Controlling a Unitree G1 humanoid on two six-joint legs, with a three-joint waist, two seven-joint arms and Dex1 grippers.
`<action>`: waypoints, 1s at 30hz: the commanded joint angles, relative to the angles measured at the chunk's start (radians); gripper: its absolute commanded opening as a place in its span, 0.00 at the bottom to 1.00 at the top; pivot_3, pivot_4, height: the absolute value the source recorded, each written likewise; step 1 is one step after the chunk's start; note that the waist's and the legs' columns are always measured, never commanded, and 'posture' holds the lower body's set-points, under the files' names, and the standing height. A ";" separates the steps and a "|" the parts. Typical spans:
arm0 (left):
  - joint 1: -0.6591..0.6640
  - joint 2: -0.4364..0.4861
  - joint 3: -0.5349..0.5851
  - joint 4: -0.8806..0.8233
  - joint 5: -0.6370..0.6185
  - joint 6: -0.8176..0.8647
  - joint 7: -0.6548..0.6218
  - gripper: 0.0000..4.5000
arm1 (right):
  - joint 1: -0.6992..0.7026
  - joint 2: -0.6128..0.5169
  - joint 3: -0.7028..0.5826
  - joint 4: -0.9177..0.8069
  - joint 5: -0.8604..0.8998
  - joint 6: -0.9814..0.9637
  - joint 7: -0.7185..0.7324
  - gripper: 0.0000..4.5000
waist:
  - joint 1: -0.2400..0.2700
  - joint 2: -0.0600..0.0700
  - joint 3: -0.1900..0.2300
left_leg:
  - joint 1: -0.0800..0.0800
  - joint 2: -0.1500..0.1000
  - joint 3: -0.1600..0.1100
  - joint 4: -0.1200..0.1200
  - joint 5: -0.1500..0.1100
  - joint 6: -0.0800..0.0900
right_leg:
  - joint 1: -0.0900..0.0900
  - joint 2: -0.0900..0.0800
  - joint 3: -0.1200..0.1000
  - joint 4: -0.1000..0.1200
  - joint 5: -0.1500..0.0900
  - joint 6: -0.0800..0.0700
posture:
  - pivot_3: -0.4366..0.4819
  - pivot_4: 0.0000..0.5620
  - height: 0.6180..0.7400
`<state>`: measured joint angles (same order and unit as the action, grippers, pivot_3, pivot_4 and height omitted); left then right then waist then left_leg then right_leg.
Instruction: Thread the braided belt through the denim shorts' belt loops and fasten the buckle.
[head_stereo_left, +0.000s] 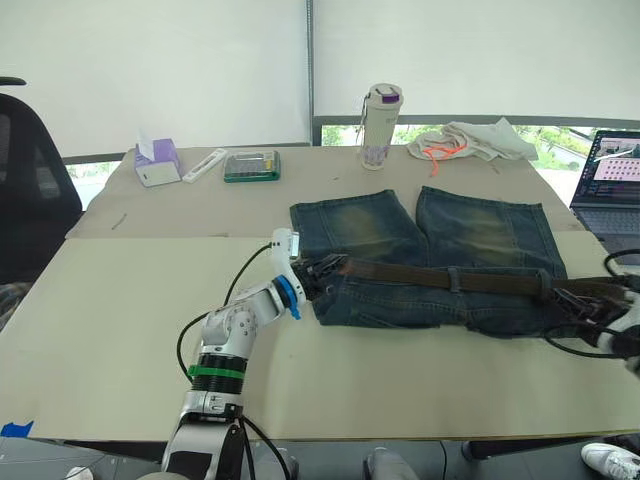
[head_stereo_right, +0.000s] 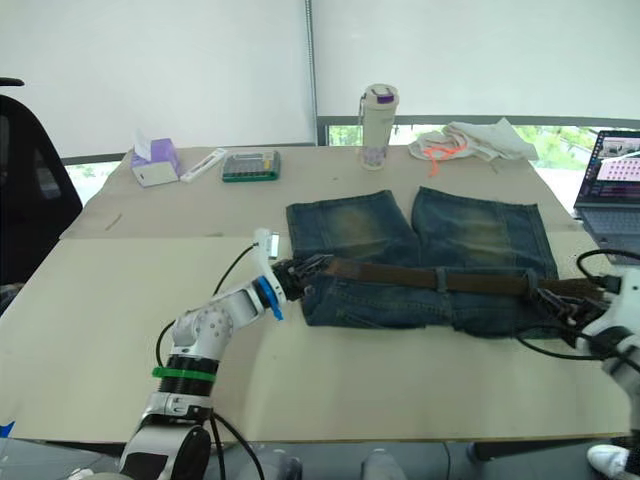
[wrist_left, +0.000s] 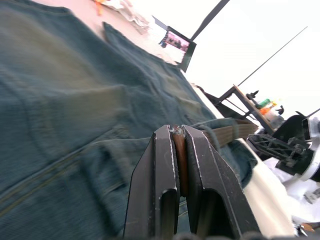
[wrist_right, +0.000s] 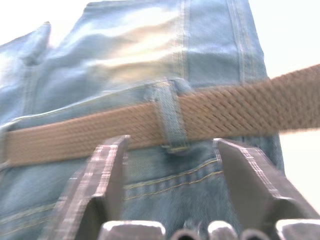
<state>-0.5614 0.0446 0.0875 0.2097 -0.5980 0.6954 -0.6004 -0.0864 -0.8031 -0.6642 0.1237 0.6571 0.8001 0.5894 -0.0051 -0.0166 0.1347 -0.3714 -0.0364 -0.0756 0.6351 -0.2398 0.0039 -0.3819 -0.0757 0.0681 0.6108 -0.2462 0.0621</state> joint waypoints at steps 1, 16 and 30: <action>-0.013 -0.017 -0.015 -0.026 -0.015 0.002 -0.008 0.00 | 0.048 -0.029 -0.083 -0.138 0.161 0.090 0.135 0.92 | -0.002 -0.001 0.001 | 0.000 0.000 0.000 0.000 0.000 0.000 | 0.000 0.000 0.000 0.000 0.000 0.000 | 0.48 0.27 1.00; -0.027 -0.027 -0.012 -0.006 -0.016 0.007 -0.013 0.00 | -0.038 0.456 0.309 -0.436 0.344 0.223 -0.245 0.92 | -0.005 0.006 -0.004 | -0.002 0.000 -0.004 0.000 0.000 0.000 | -0.005 -0.001 0.001 0.002 0.000 0.000 | 0.48 0.27 1.00; -0.014 -0.025 -0.011 -0.020 -0.016 0.006 -0.008 0.00 | -0.212 0.731 0.284 -0.209 0.357 0.066 -0.390 0.92 | -0.009 0.006 -0.005 | -0.001 0.000 -0.005 0.000 0.000 0.000 | -0.005 0.000 0.001 0.003 0.000 -0.001 | 0.48 0.27 1.00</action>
<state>-0.5675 0.0227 0.0728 0.2168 -0.5954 0.7025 -0.6028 -0.2795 -0.0802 -0.3695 -0.0705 0.9952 0.9012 0.1972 -0.0141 -0.0103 0.1301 -0.3723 -0.0361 -0.0802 0.6346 -0.2395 0.0036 -0.3870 -0.0759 0.0688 0.6139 -0.2457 0.0613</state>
